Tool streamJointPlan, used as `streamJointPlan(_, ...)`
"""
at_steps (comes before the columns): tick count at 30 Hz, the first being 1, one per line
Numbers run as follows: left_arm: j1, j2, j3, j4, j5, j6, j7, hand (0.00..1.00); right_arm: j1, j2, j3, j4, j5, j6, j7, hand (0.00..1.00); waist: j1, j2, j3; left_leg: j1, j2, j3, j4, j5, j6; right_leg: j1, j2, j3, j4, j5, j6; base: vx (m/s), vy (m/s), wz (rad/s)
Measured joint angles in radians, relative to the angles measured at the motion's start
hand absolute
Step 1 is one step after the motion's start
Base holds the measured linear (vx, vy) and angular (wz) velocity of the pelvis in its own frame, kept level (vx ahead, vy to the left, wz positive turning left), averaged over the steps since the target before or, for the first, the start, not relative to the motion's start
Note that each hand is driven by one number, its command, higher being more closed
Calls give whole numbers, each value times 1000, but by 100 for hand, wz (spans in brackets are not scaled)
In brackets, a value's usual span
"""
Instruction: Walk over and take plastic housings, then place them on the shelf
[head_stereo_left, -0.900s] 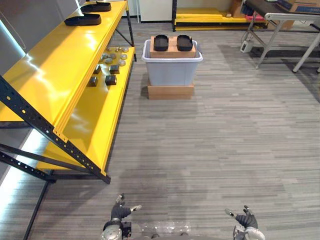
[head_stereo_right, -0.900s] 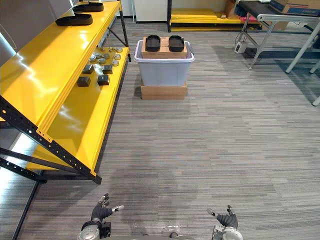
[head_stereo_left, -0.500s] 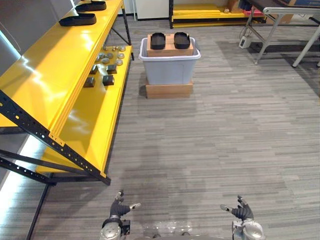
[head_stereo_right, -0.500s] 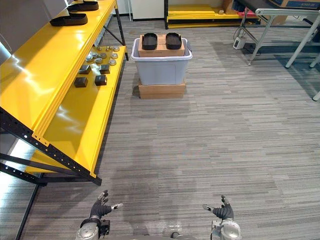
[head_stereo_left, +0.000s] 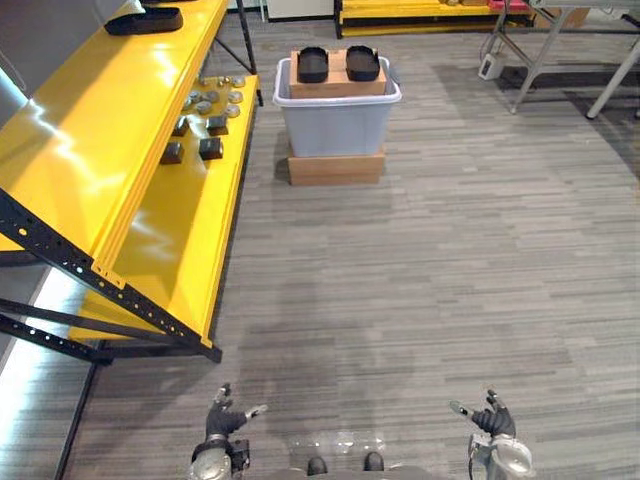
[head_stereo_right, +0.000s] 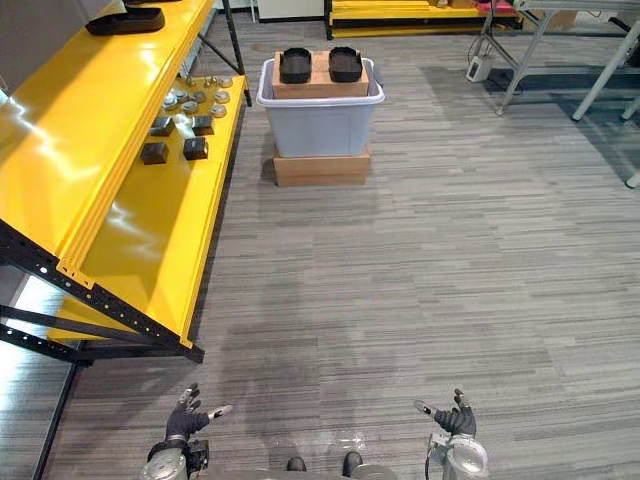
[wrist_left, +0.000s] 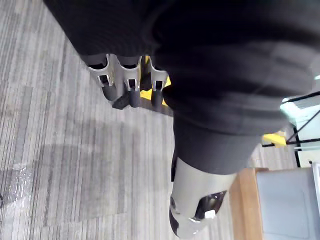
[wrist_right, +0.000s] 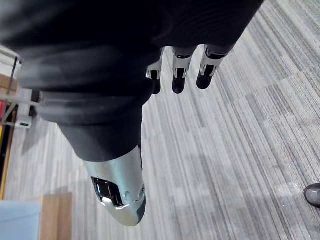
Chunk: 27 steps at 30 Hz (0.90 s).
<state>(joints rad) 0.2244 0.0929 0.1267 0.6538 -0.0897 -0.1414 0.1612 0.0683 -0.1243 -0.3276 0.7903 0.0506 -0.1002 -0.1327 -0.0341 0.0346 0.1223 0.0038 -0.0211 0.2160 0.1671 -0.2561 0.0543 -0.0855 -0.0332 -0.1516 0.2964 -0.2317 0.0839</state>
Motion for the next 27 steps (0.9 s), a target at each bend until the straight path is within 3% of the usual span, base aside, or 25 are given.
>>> streamJointPlan(3, -2, 4, -3, -15, -18, 0, 16, 0, 1, 1, 4, -30, 10, 1, -1, 0, -7, 2, 29, 62, -17, -3, 11, -36, 20, -135, -83, -98, 373, -47, 11, 225, 89, -6)
streamJointPlan(4, -12, 16, -7, -20, -19, 0, 18, 0, 6, 0, 3, -30, 20, 2, -2, 0, -10, -4, 44, 117, -25, -12, -8, -48, 20, -176, -132, -160, 477, -87, -7, 361, 50, 13)
streamJointPlan(6, -36, 21, -8, -21, -19, 0, 20, 0, 0, -12, 13, -30, 23, 3, -3, 0, -18, 9, 64, 170, 3, -29, -30, -56, 7, -227, -142, -250, 462, -112, -46, 392, 14, 13)
streamJointPlan(8, -70, 18, -9, -21, -26, -1, 22, 0, -20, -37, 30, -30, 27, 2, -3, 0, -22, 51, 100, 203, 66, -33, -29, -68, -21, -293, -95, -313, 359, -92, -69, 418, -39, 18)
streamJointPlan(10, -100, 26, -7, -17, -25, -1, 30, 0, -42, -45, 33, -38, 27, 2, -3, 0, -34, 49, 120, 228, 92, -30, -30, -67, -84, -365, -44, -307, 128, 48, -73, 542, -90, 17)
streamJointPlan(11, -110, 36, -5, -17, -25, -1, 38, 0, -36, -46, 33, -62, 27, 2, -3, 0, -38, 13, 125, 264, 86, -27, -30, -76, -118, -368, -15, -271, -57, 186, -83, 589, -130, 24)
streamJointPlan(12, -106, 43, -2, -14, -24, -1, 41, 0, -19, -49, 34, -81, 27, 0, -4, 0, -43, -15, 124, 309, 76, -35, -22, -105, -165, -362, -14, -221, -128, 326, -147, 630, -152, 31)
streamJointPlan(13, -109, 37, -3, -9, -24, 1, 41, 0, -20, -57, 33, -82, 27, 2, -5, 0, -49, -10, 128, 327, 87, -45, -13, -112, -174, -365, -20, -219, -87, 415, -201, 504, -149, 37)
streamJointPlan(14, -128, 25, -6, -6, -23, -2, 38, 0, -38, -67, 32, -84, 26, 10, -10, 0, -68, 13, 136, 306, 121, -51, 44, -83, -222, -397, -25, -235, 37, 313, -229, 732, -263, 32)
streamJointPlan(15, -139, 17, -7, -7, -23, -3, 37, 0, -45, -69, 32, -93, 24, 11, -10, 0, -66, 14, 137, 277, 123, -53, 131, -12, -250, -400, -43, -243, 116, 245, -230, 722, -283, 24)
streamJointPlan(16, -138, 12, -7, -7, -23, -8, 37, 0, -44, -68, 33, -100, 24, 12, -9, 0, -66, 14, 137, 261, 127, -53, 191, 34, -240, -388, -48, -240, 142, 211, -226, 739, -328, 21)
streamJointPlan(17, -129, 1, -7, 3, -24, -16, 37, 0, -43, -73, 48, -104, 19, 11, -7, 0, -62, 19, 140, 209, 149, -54, 354, 173, -241, -329, -49, -240, 150, 153, -215, 632, -282, 24)
streamJointPlan(18, -111, -9, -8, 6, -25, -19, 35, 0, -42, -82, 78, -103, 18, 12, 0, 0, -63, 30, 147, 130, 205, -52, 585, 271, -241, -229, -30, -246, 95, 124, -206, 623, -266, 26)
streamJointPlan(19, -107, -13, -8, 6, -25, -20, 34, 0, -40, -81, 84, -102, 18, 11, 2, 0, -61, 36, 150, 81, 242, -40, 713, 261, -230, -180, -16, -254, 64, 119, -202, 581, -238, 21)
streamJointPlan(20, -98, -14, -8, 8, -26, -21, 34, 0, -41, -78, 106, -97, 19, 10, 2, 0, -52, 36, 153, -7, 312, 12, 916, 228, -178, -75, 13, -259, -16, 115, -199, 439, -178, 6)
streamJointPlan(22, -87, -16, -11, 7, -27, -21, 34, 0, -41, -76, 109, -88, 28, -2, 0, 0, -29, 12, 164, -125, 349, 90, 983, 153, -120, 79, 30, -252, -135, 110, -189, 552, -195, 3)
streamJointPlan(24, -86, -19, -13, 6, -27, -21, 34, 0, -46, -80, 108, -74, 40, -5, -2, 0, -16, 11, 165, -210, 327, 121, 877, 105, -130, 143, 29, -251, -178, 103, -178, 461, -96, -1)
streamJointPlan(25, -86, -21, -16, 4, -27, -21, 35, 0, -54, -80, 106, -52, 40, -3, -3, 0, -4, 9, 167, -263, 292, 134, 727, 76, -134, 183, 27, -245, -205, 99, -170, 454, -38, -16)
streamJointPlan(27, -85, -29, -19, 3, -27, -20, 35, 0, -68, -71, 100, -35, 39, 0, -2, 0, 0, -2, 173, -285, 208, 121, 401, 84, -144, 245, 16, -233, -239, 85, -147, 507, 15, -24)
